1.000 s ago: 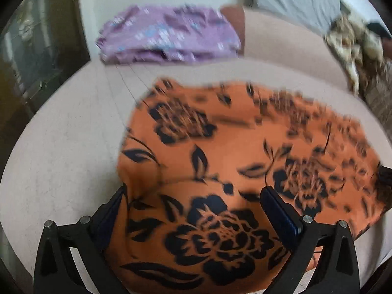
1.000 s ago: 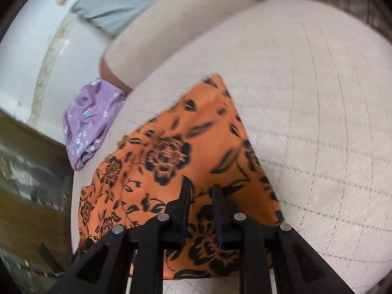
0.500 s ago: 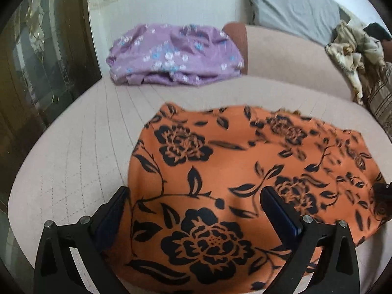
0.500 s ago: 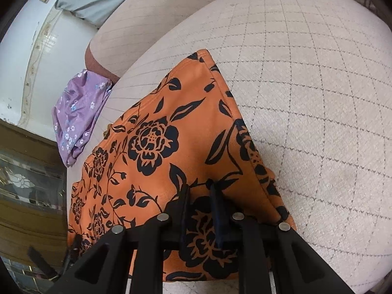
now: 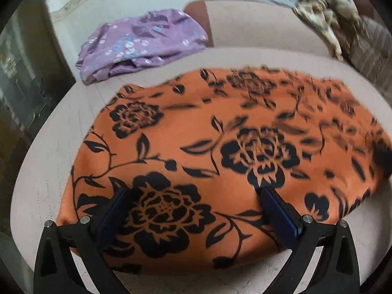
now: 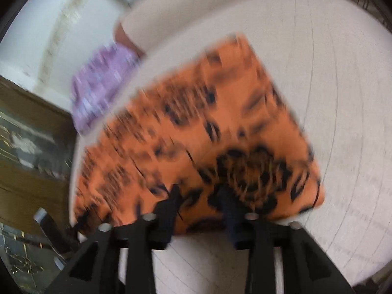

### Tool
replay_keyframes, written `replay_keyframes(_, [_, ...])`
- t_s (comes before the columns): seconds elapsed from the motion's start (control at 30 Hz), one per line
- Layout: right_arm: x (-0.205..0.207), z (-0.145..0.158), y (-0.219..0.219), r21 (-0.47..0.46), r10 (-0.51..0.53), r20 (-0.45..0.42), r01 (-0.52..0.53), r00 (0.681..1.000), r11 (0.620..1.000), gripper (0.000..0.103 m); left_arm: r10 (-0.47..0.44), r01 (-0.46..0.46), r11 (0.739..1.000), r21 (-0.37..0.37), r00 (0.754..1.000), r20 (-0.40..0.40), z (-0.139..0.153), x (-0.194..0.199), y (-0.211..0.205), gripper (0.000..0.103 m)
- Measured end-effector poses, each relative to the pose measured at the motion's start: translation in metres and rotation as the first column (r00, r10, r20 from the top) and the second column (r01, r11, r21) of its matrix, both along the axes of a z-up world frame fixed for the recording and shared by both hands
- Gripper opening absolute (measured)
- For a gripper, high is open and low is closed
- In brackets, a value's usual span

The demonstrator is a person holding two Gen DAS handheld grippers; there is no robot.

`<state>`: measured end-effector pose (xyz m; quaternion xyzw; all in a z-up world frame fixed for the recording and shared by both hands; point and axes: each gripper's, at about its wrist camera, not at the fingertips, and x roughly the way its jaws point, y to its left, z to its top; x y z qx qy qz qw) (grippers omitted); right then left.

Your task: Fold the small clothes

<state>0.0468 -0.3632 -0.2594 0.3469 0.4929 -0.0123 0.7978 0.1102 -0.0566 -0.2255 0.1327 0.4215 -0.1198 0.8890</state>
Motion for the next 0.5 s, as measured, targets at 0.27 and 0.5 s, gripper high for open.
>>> replay_keyframes(0.27, [-0.024,0.033,0.002,-0.032,-0.012,0.149,0.017,0.989,0.999,0.058,0.042,-0.039,0.999,-0.031,0.993,0.107,0.025,-0.011,0.012,0.103])
replay_keyframes(0.5, [-0.041,0.045,0.000,0.019,-0.030,0.216,0.026,0.976,0.999,0.058,0.059,-0.049,0.997,-0.066,0.986,0.157,0.037,-0.012,0.019,0.103])
